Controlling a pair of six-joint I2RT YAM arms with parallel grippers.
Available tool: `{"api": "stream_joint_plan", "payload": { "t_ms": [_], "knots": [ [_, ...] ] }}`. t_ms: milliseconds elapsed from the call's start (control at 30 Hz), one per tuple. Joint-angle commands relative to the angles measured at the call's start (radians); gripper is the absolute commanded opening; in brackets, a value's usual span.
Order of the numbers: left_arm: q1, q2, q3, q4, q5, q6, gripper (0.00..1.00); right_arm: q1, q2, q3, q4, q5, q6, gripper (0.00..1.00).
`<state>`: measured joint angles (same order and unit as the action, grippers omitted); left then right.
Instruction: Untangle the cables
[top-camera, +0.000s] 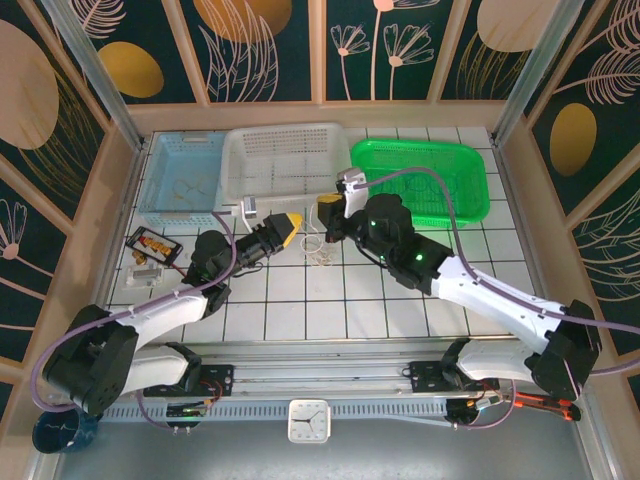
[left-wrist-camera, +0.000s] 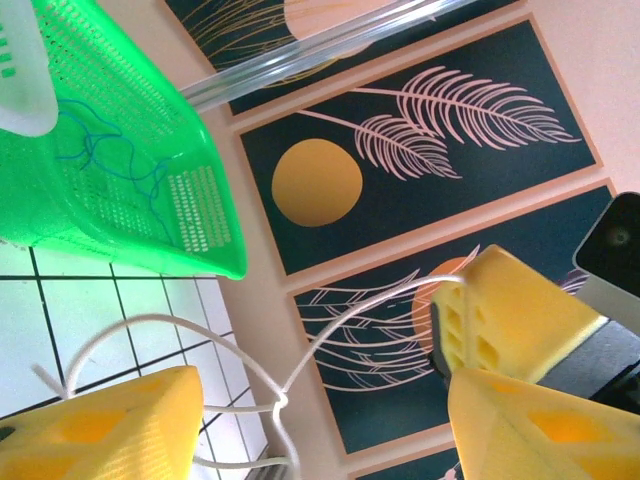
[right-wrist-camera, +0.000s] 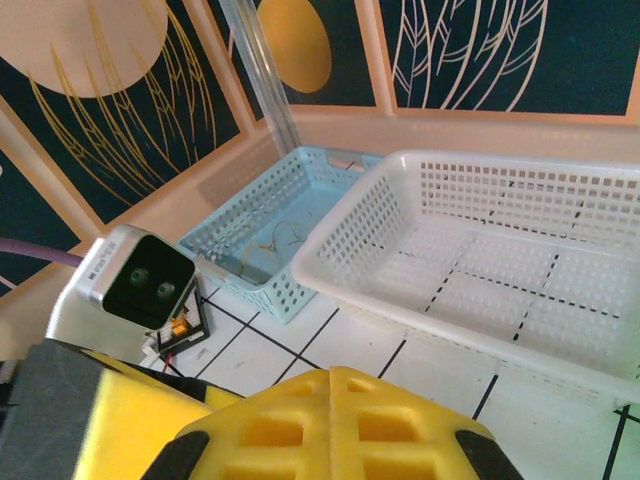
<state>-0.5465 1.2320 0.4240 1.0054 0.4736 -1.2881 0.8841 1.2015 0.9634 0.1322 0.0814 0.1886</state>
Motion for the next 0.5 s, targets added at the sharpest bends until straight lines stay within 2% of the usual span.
{"api": "stream_joint_plan", "payload": {
  "t_ms": [0,467],
  "knots": [
    [-0.005,-0.009,-0.002,0.015,-0.007,-0.001,0.66,-0.004,0.018,0.003,0.052,-0.009,-0.002,0.00],
    [-0.006,0.050,0.021,0.033,-0.009,-0.007,0.66,0.020,0.018,0.011,0.068,-0.034,0.017,0.00]
  ]
}}
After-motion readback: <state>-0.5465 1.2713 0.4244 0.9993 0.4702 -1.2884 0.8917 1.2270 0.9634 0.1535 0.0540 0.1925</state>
